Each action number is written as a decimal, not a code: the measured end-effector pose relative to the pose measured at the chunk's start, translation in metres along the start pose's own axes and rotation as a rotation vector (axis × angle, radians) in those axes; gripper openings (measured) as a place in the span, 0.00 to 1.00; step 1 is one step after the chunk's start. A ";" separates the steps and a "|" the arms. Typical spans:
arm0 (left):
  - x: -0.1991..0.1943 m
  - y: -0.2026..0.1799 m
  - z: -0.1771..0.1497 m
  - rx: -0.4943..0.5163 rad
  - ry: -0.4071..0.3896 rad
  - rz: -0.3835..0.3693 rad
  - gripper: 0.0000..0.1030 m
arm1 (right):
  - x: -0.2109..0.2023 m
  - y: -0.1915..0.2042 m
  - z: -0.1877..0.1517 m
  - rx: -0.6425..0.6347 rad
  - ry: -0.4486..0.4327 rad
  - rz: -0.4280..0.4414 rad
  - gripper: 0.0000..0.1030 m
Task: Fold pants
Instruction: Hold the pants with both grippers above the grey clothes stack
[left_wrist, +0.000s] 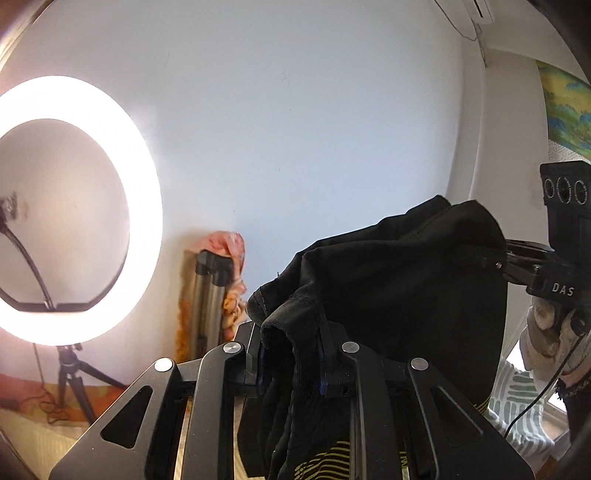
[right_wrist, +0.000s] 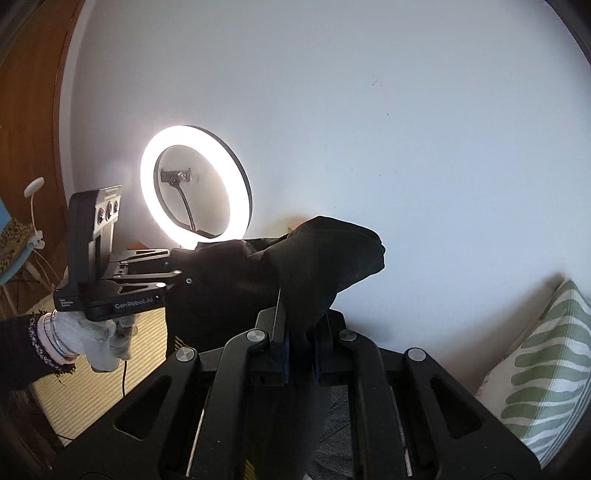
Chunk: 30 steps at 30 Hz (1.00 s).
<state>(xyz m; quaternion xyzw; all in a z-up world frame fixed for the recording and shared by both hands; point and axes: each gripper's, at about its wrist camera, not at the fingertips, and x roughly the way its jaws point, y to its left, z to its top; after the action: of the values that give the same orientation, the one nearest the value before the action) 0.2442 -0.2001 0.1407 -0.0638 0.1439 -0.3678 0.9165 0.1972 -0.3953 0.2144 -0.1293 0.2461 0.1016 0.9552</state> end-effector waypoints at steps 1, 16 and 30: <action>0.000 -0.004 0.003 0.015 0.000 0.004 0.17 | 0.002 -0.005 -0.002 0.017 -0.001 0.007 0.09; 0.195 -0.068 -0.075 0.038 0.286 -0.062 0.17 | 0.119 -0.184 -0.136 0.209 0.305 -0.121 0.09; 0.243 -0.051 -0.100 0.059 0.358 0.045 0.27 | 0.198 -0.204 -0.151 0.299 0.356 -0.133 0.24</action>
<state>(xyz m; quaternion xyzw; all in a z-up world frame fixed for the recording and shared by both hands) 0.3470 -0.4068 0.0044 0.0329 0.2950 -0.3567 0.8858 0.3527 -0.6069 0.0285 -0.0182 0.4140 -0.0235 0.9098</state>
